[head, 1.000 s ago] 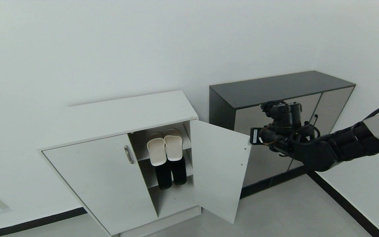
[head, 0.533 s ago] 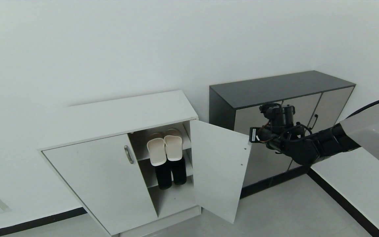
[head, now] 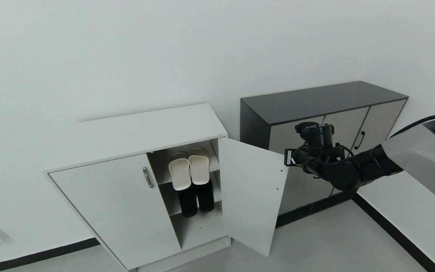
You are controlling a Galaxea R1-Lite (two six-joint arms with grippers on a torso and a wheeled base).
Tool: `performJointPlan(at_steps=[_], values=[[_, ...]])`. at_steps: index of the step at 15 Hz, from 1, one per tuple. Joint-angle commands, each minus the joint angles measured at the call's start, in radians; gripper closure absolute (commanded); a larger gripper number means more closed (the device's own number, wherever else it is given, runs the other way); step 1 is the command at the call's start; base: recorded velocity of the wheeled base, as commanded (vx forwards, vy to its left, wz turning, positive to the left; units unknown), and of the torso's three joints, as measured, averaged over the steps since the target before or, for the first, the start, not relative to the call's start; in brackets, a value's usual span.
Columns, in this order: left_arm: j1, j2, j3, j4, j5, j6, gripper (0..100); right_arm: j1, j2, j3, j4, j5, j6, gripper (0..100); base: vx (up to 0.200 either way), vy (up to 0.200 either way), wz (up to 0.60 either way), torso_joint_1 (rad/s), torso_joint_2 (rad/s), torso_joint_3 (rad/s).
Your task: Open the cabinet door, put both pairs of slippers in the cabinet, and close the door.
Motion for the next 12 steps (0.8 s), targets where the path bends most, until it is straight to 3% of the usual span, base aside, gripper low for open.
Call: performJointPlan(at_steps=[1,6,10,12], values=[[0.0,0.001,0.0,0.0,0.0,-0.001,100,0.01,-0.003,0.006,0.0,0.0,0.0,100,0.0,0.0,0.0,0.0,0.0,0.0],[0.0,0.0,0.0,0.0,0.0,-0.001,100,0.081,-0.06,0.115,-0.019,-0.002,0.003,100,0.0,0.0,0.0,0.0,0.0,0.0],[0.0,0.001,0.0,0.0,0.0,-0.001,100,0.223,-0.158,0.309,-0.131,-0.006,-0.001,100,0.0,0.0,0.0,0.0,0.0,0.0],[0.0,0.001,0.0,0.0,0.0,-0.002,100,0.251,-0.185,0.36,-0.194,-0.006,-0.015,100,0.0,0.0,0.0,0.0,0.0,0.0]])
